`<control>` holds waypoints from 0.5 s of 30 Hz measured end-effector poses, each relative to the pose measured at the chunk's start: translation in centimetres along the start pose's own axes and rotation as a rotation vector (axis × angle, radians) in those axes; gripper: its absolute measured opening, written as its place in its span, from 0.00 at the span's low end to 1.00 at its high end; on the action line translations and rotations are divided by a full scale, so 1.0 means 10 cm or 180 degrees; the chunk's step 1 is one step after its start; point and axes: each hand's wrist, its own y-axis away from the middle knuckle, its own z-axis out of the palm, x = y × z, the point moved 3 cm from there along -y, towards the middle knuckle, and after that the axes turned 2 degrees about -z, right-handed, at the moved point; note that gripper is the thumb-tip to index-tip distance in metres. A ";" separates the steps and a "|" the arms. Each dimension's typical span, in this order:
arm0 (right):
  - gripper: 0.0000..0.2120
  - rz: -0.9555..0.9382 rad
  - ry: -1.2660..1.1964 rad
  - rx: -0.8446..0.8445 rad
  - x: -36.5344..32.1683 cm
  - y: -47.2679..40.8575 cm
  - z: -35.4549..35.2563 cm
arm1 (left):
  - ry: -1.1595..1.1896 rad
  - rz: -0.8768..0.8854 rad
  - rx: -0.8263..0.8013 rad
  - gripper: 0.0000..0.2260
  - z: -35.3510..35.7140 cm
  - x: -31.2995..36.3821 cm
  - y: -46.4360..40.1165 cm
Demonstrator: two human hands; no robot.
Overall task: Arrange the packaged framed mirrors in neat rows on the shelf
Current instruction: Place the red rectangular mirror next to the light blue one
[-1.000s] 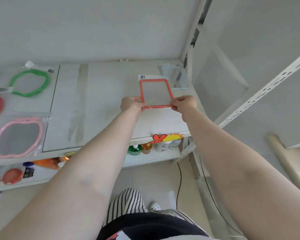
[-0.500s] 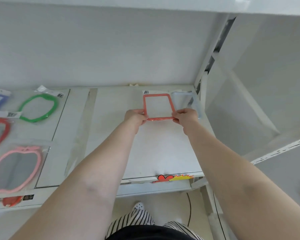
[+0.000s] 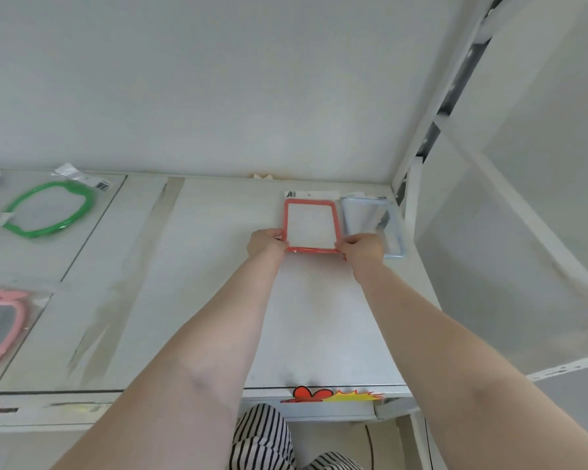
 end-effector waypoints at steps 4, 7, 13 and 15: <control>0.10 -0.0150 0.0500 -0.0070 0.01 0.05 -0.02 | -0.0239 0.0175 -0.0095 0.21 -0.01 -0.05 0.10; 0.12 -0.0190 0.0864 0.0159 0.00 0.10 -0.12 | -0.0624 0.0334 -0.0076 0.23 0.00 -0.04 0.14; 0.24 -0.0371 0.1434 0.0673 0.12 -0.01 -0.21 | -0.1724 0.0566 0.0224 0.30 0.13 -0.04 0.10; 0.25 -0.0390 0.1451 0.0596 0.17 -0.06 -0.17 | -0.1867 0.0654 0.0165 0.33 0.21 -0.03 0.08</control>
